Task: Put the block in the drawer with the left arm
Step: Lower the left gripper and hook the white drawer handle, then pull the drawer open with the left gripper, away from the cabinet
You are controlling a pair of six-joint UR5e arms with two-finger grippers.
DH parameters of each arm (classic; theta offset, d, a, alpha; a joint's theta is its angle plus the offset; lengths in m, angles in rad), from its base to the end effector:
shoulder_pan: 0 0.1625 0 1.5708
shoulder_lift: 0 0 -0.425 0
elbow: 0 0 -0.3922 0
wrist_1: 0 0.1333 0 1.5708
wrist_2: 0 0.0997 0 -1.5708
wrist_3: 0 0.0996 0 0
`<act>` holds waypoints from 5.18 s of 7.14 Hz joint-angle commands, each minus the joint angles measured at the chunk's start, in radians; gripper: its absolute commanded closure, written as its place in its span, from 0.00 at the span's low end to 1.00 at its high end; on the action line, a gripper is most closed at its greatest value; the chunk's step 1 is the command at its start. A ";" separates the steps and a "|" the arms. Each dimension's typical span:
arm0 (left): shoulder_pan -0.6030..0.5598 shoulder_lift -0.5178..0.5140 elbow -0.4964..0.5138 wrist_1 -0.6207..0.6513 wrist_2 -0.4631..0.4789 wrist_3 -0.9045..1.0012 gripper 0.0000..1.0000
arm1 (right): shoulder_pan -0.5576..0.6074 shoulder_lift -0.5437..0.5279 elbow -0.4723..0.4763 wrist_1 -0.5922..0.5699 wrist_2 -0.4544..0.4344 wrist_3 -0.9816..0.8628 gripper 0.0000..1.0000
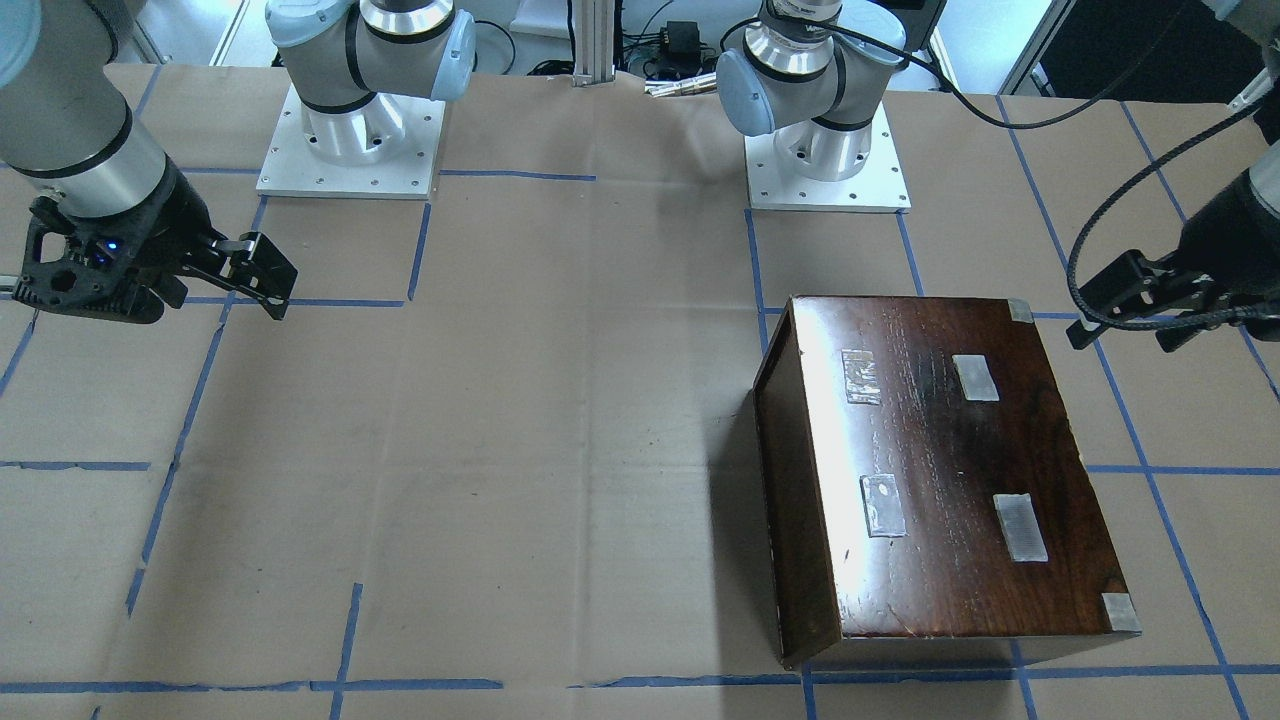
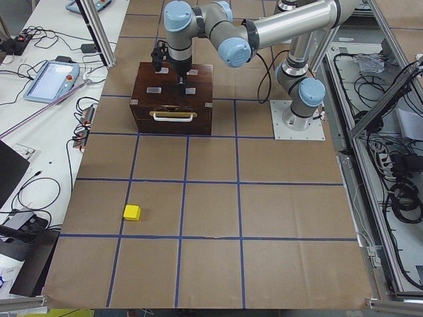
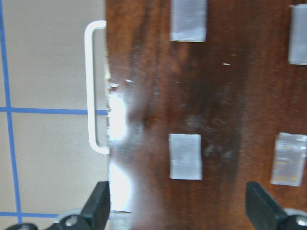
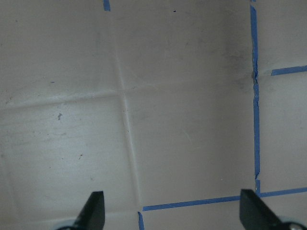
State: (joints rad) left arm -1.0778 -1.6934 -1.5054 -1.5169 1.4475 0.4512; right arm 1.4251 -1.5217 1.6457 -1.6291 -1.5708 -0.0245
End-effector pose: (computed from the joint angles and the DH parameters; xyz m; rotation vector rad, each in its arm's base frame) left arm 0.1287 -0.5471 0.4627 0.0636 -3.0286 0.0806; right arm 0.0589 -0.5170 0.4325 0.1898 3.1286 0.1026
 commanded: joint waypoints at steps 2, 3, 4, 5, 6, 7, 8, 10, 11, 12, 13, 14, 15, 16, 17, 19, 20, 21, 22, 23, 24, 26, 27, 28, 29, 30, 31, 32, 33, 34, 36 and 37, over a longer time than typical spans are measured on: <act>0.105 -0.052 0.001 0.035 -0.041 0.124 0.01 | 0.000 0.000 0.000 0.000 0.000 0.000 0.00; 0.108 -0.063 0.002 0.041 -0.080 0.132 0.01 | 0.000 0.000 0.000 0.000 0.000 0.000 0.00; 0.123 -0.075 0.001 0.043 -0.113 0.139 0.01 | 0.000 0.000 -0.001 0.000 0.000 0.000 0.00; 0.142 -0.086 0.002 0.043 -0.146 0.158 0.01 | 0.000 0.000 0.000 0.000 0.000 0.000 0.00; 0.165 -0.098 0.001 0.043 -0.212 0.155 0.01 | 0.000 0.000 0.000 0.000 0.000 0.000 0.00; 0.167 -0.104 -0.001 0.043 -0.213 0.156 0.01 | 0.000 0.000 -0.001 0.000 0.000 0.000 0.00; 0.165 -0.118 -0.003 0.044 -0.213 0.155 0.01 | 0.000 0.000 -0.001 0.000 0.000 0.000 0.00; 0.157 -0.158 -0.009 0.052 -0.211 0.159 0.02 | 0.000 0.000 0.000 0.000 0.000 0.000 0.00; 0.147 -0.182 -0.010 0.063 -0.211 0.172 0.02 | 0.000 0.000 0.000 0.000 0.000 0.000 0.00; 0.128 -0.207 -0.004 0.066 -0.207 0.190 0.02 | 0.000 0.000 0.000 0.000 0.000 0.000 0.00; 0.118 -0.219 -0.006 0.064 -0.203 0.205 0.02 | 0.000 0.000 0.000 0.000 0.000 0.000 0.00; 0.117 -0.232 -0.006 0.066 -0.203 0.210 0.02 | 0.000 0.000 0.000 0.000 0.000 0.000 0.00; 0.119 -0.242 -0.004 0.072 -0.203 0.213 0.02 | 0.000 0.000 0.000 0.000 0.000 0.000 0.00; 0.119 -0.249 -0.003 0.073 -0.202 0.213 0.02 | 0.000 0.000 0.000 0.000 0.000 0.000 0.00; 0.119 -0.255 -0.006 0.090 -0.202 0.213 0.02 | 0.000 0.000 -0.001 0.000 0.000 0.000 0.00; 0.118 -0.284 -0.006 0.110 -0.203 0.213 0.02 | 0.000 0.000 0.000 0.000 0.000 0.000 0.00; 0.117 -0.298 -0.007 0.119 -0.203 0.215 0.02 | 0.000 0.000 0.000 0.000 0.000 0.000 0.00; 0.116 -0.313 -0.004 0.129 -0.205 0.215 0.02 | 0.000 0.000 0.000 0.000 0.000 0.000 0.00; 0.114 -0.321 -0.007 0.144 -0.205 0.215 0.02 | 0.000 0.000 0.000 0.000 0.000 0.000 0.00; 0.113 -0.333 -0.004 0.147 -0.205 0.215 0.02 | 0.000 0.000 0.000 0.000 0.000 0.000 0.00; 0.111 -0.338 -0.003 0.149 -0.205 0.215 0.02 | 0.000 0.000 0.000 0.000 0.000 0.000 0.00; 0.111 -0.338 -0.006 0.161 -0.203 0.213 0.02 | 0.000 0.000 -0.001 0.000 0.000 0.000 0.00; 0.113 -0.338 -0.003 0.161 -0.200 0.212 0.02 | 0.000 0.000 0.000 0.000 0.000 0.000 0.00; 0.116 -0.335 -0.003 0.171 -0.197 0.212 0.02 | 0.000 0.000 0.000 0.000 0.000 0.000 0.00; 0.119 -0.335 -0.001 0.191 -0.161 0.213 0.02 | 0.000 0.000 0.000 0.000 0.000 0.000 0.00; 0.124 -0.336 -0.001 0.199 -0.156 0.215 0.02 | 0.000 0.000 -0.001 0.000 0.000 0.000 0.00; 0.128 -0.336 0.001 0.201 -0.154 0.221 0.02 | 0.000 0.000 0.000 0.000 0.000 0.000 0.00; 0.133 -0.336 0.001 0.202 -0.153 0.236 0.02 | 0.000 0.000 0.000 0.000 0.000 0.000 0.00; 0.136 -0.335 0.002 0.211 -0.153 0.242 0.02 | 0.000 0.000 0.000 0.000 0.000 0.000 0.00; 0.136 -0.336 0.002 0.227 -0.151 0.242 0.02 | 0.000 0.000 0.000 0.000 0.000 0.000 0.00; 0.140 -0.338 0.005 0.233 -0.112 0.268 0.02 | 0.000 0.000 0.000 0.000 0.000 0.000 0.00; 0.157 -0.345 0.010 0.234 -0.111 0.273 0.02 | 0.000 0.000 -0.001 0.000 0.000 0.000 0.00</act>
State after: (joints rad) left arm -0.9347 -2.0322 -1.4998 -1.2860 1.3278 0.7128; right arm 1.4251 -1.5217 1.6458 -1.6291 -1.5708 -0.0245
